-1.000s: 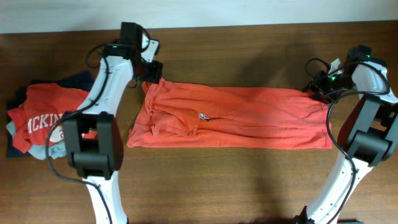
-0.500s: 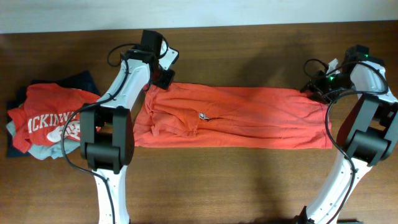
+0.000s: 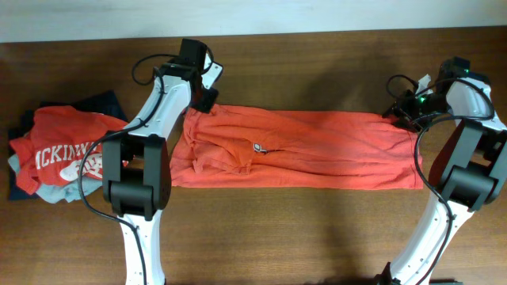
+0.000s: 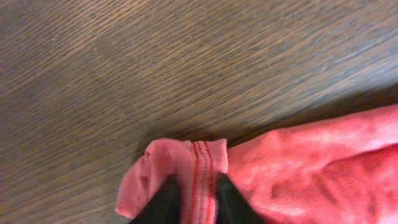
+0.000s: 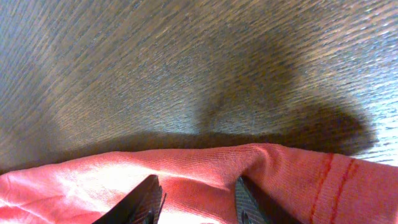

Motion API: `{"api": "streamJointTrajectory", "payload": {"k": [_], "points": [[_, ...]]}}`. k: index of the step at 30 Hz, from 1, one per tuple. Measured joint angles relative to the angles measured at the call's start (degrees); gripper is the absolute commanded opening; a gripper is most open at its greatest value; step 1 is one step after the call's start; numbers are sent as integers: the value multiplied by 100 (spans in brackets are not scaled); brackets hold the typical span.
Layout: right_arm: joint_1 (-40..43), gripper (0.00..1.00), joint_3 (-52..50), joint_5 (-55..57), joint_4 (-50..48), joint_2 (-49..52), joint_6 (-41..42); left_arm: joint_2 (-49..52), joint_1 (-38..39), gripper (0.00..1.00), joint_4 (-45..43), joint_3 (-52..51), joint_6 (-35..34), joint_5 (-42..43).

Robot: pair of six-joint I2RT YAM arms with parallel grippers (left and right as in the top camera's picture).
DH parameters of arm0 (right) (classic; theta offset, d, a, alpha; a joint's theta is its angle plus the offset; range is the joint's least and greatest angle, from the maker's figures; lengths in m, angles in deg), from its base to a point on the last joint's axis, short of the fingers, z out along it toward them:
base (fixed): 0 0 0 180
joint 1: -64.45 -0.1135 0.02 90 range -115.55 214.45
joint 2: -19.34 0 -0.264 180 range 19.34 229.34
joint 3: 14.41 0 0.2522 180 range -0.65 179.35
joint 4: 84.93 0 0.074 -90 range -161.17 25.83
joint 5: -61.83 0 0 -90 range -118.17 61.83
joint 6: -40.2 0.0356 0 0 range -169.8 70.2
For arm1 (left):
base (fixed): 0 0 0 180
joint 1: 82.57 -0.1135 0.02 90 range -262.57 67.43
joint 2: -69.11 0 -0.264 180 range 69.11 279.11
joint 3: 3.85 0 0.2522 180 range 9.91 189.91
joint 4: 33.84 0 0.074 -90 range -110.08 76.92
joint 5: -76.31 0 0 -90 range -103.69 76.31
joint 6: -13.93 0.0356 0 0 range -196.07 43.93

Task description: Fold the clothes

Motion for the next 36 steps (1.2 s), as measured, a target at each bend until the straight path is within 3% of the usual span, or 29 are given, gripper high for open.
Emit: {"api": "streamJointTrajectory", "payload": {"k": [4,15,21,22,25,32,36], "points": [[0,44,0,2,0,0,2,-2,-55,0,-22,0,-13,-66],[-11,44,0,72,24,0,0,0,-793,1,-85,0,-1495,79],[-39,44,0,90,44,0,4,0,-1058,25,-76,0,-2028,389],[-39,44,0,94,42,-2,0,0,-1088,35,-76,0,-2050,396],[-39,44,0,186,46,-20,0,0,-1178,50,-70,0,-2166,413],[-20,44,7,361,74,-42,-44,0,-1311,53,188,42,-2194,431],[162,49,208,-31,369,-42,-505,4,-1384,53,719,393,-2186,435]]}}
